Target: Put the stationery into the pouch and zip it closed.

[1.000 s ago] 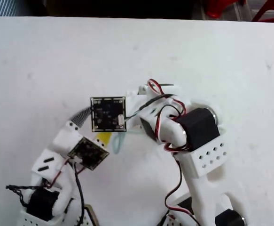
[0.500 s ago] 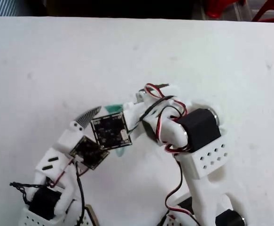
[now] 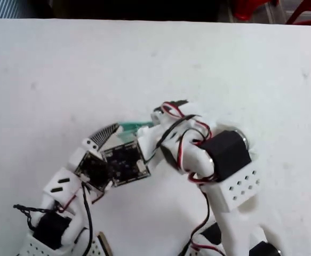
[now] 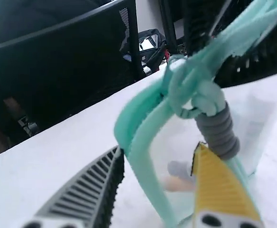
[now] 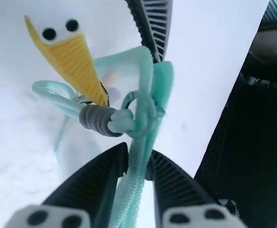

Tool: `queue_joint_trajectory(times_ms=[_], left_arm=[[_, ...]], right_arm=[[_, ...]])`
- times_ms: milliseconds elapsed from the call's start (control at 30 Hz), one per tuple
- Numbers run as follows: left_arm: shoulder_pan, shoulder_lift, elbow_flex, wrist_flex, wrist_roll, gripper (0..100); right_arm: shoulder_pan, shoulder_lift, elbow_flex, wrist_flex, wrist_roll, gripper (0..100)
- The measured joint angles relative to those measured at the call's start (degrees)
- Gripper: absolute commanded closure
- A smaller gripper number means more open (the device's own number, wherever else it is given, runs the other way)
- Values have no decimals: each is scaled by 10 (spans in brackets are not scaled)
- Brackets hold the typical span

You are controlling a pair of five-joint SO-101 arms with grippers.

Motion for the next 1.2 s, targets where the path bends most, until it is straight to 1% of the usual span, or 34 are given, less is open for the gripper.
queue_joint_trajectory(times_ms=[100, 267, 467, 600, 700, 833, 933, 1033, 1133, 1200], left_arm=[[15, -2, -1, 7, 1, 755], [58, -4, -25, 47, 1, 759], [86, 0, -56, 98, 1, 896], [90, 2, -68, 118, 1, 905], [90, 2, -68, 119, 1, 877], [90, 2, -68, 121, 1, 779], [90, 0, -68, 131, 1, 723], [79, 0, -68, 131, 1, 714], [62, 0, -69, 131, -2, 714], [62, -1, -73, 131, 0, 714]], right_arm=[[-19, -4, 1, 1, 0, 981], [-23, -7, 2, 1, 1, 981], [-22, -8, 2, 2, -36, 979], [-22, -10, 19, -4, -69, 981], [-22, -11, 42, -20, -77, 981], [-22, -14, 71, -38, -77, 981], [-22, -25, 77, -39, -61, 981], [-23, -54, 89, -37, -37, 981], [-35, -84, 91, -10, -6, 981], [-40, -95, 91, 2, 0, 981]])
